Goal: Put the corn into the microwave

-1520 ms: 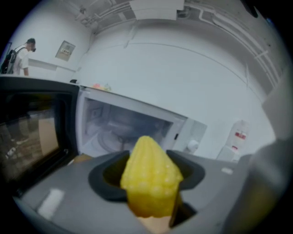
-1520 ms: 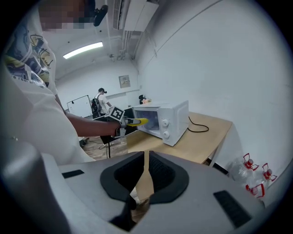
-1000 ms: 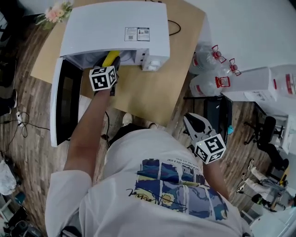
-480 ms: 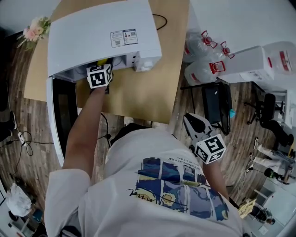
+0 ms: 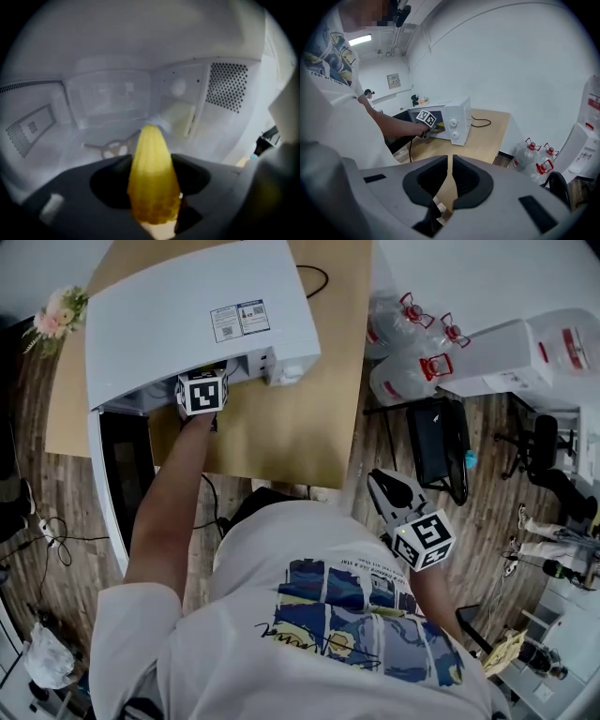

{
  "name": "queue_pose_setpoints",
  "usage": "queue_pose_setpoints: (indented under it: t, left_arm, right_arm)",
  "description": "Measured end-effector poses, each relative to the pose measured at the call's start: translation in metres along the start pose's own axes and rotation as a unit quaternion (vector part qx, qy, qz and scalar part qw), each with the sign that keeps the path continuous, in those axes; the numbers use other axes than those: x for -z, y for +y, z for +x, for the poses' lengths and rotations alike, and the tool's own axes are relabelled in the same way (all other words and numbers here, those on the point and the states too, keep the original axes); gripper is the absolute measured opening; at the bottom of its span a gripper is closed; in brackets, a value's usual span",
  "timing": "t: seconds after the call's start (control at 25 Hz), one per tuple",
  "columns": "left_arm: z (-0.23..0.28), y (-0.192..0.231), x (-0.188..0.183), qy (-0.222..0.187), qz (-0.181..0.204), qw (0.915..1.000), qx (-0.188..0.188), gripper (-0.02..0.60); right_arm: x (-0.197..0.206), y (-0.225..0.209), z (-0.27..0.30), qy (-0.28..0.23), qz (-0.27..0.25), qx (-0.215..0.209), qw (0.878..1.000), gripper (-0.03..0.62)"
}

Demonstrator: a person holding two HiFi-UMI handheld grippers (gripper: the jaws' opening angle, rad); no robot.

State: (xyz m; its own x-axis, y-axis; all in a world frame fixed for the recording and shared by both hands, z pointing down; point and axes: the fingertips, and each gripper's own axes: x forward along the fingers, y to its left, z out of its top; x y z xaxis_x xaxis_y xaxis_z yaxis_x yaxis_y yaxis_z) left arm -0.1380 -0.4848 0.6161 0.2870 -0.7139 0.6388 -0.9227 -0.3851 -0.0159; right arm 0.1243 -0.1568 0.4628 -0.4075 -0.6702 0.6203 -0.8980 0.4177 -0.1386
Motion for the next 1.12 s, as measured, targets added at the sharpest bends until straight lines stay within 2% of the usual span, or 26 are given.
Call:
queue_pose_setpoints:
  t: [0.32,0.4,0.48,0.72,1.0,1.12]
  left_arm:
    - [0.005,-0.003,-0.005,0.008,-0.012,0.9999,-0.009,0.265]
    - [0.003,-0.003,-0.007,-0.003,-0.02,0.9997,-0.009,0.306]
    - [-0.003,-0.002,-0.009,-0.013,-0.034,0.9993,-0.014,0.313]
    - [-0.021,-0.002,-0.009,-0.027,-0.045,0.9982,-0.03,0.316]
    - [-0.052,-0.003,0.004,-0.039,-0.079,0.9948,-0.052,0.313]
    - [-0.07,-0.01,0.007,-0.048,-0.093,0.9928,-0.057,0.293]
  right_arm:
    - [0.009,-0.004,-0.008,0.005,0.006,-0.005,1.0,0.034]
    - [0.011,-0.007,-0.011,0.004,0.004,-0.006,1.0,0.034]
    - [0.011,-0.011,-0.015,0.001,0.001,-0.009,1.0,0.034]
    - [0.011,-0.02,-0.023,-0.003,-0.013,-0.026,1.0,0.034]
    - [0.013,-0.031,-0.027,-0.011,-0.036,-0.057,0.998,0.034]
    - [0.015,-0.037,-0.029,-0.012,-0.044,-0.073,0.996,0.034]
